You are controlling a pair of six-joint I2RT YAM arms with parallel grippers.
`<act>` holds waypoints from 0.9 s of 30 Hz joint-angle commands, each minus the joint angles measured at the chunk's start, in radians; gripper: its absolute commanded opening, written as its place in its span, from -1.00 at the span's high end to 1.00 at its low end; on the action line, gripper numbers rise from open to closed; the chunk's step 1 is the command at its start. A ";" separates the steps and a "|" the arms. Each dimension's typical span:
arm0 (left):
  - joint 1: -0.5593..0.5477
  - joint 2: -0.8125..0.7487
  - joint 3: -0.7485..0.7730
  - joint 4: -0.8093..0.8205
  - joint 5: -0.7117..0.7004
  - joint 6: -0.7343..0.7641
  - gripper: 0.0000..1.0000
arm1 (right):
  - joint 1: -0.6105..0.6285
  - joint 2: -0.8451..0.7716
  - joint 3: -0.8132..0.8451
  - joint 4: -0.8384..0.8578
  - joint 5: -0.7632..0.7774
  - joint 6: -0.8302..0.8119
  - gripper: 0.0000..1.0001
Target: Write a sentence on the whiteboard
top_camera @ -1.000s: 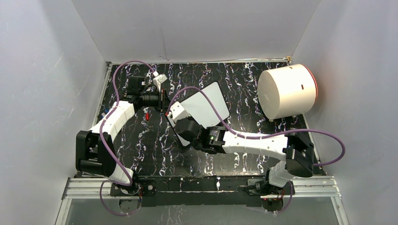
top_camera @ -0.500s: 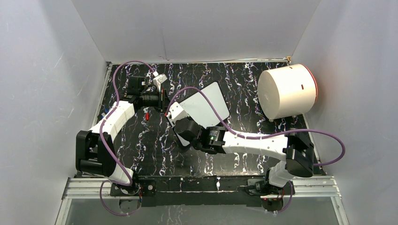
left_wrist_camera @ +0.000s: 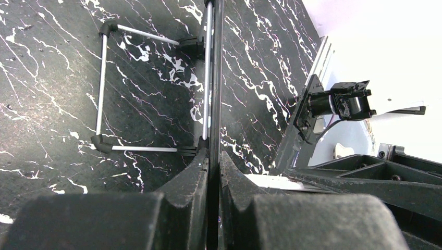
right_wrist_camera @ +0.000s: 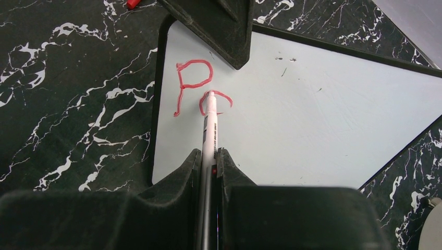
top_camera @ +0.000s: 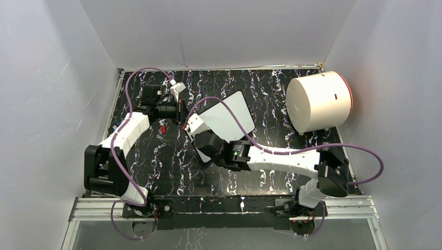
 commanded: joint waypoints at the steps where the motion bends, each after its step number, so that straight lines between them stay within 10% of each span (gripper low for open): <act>1: -0.026 0.029 -0.001 -0.080 -0.045 0.016 1.00 | -0.004 -0.046 0.012 0.034 -0.012 0.000 1.00; 27: -0.026 0.031 -0.002 -0.084 -0.050 0.019 1.00 | -0.039 -0.093 -0.048 0.055 0.032 0.026 1.00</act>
